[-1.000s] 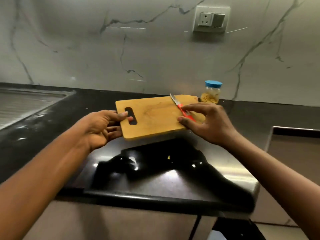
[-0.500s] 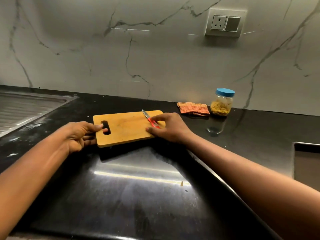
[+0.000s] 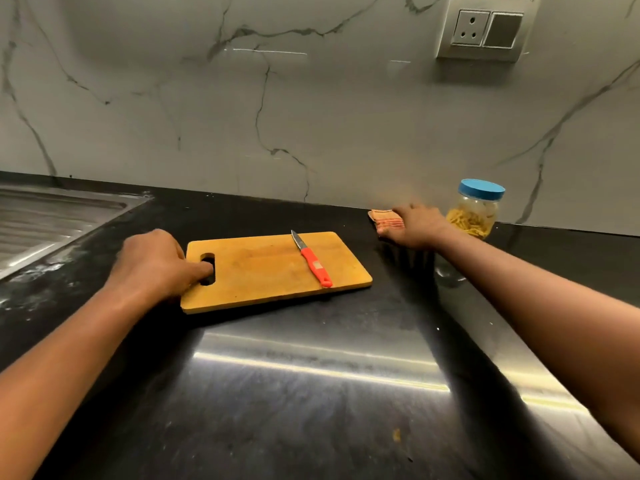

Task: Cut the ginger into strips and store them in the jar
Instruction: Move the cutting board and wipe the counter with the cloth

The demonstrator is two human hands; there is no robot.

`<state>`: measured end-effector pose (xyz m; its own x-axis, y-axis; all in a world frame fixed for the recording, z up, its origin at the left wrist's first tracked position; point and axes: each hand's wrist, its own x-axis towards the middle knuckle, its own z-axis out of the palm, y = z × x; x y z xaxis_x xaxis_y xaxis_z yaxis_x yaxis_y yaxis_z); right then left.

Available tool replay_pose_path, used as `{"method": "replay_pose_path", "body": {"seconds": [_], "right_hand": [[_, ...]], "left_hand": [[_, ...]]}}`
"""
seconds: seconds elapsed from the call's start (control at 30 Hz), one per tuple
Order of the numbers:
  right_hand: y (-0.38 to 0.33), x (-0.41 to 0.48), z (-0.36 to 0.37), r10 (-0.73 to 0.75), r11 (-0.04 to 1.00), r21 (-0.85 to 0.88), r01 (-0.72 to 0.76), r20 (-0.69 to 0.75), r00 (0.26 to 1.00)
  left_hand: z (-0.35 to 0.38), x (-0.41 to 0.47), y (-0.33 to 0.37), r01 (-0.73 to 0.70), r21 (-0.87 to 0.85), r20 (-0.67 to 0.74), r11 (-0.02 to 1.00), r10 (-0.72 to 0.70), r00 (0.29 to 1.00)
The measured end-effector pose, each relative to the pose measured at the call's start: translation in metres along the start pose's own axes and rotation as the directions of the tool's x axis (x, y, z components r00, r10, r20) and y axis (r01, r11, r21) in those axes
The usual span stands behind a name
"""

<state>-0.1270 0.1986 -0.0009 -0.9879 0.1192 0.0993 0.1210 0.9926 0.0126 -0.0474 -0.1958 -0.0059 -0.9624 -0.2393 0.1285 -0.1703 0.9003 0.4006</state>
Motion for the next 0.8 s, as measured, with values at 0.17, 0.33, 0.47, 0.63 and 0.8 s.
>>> {"method": "replay_pose_path", "body": {"seconds": [0.17, 0.33, 0.47, 0.63, 0.8], "right_hand": [[0.007, 0.034, 0.033, 0.151, 0.987, 0.026, -0.156, 0.140, 0.978], [-0.026, 0.062, 0.030, 0.204, 0.971, 0.094, -0.218, 0.144, 0.968], [-0.062, 0.058, 0.031, 0.155, 0.984, 0.074, -0.163, 0.111, 0.982], [-0.087, 0.045, 0.030, -0.063, 0.994, 0.094, 0.048, 0.159, 0.985], [-0.081, 0.000, 0.034, -0.233, 0.971, 0.089, 0.224, 0.106, 0.967]], "left_hand": [[-0.003, 0.007, -0.012, 0.004, 0.053, -0.034, 0.999, -0.003, 0.999], [-0.004, 0.009, -0.021, 0.025, 0.035, -0.009, 0.999, -0.025, 1.000], [0.000, 0.012, -0.021, 0.043, 0.052, -0.034, 0.998, -0.041, 0.999], [0.000, 0.014, -0.026, 0.183, -0.225, 0.016, 0.957, -0.184, 0.983], [-0.002, 0.010, -0.029, 0.238, -0.410, 0.049, 0.881, -0.239, 0.970]]}}
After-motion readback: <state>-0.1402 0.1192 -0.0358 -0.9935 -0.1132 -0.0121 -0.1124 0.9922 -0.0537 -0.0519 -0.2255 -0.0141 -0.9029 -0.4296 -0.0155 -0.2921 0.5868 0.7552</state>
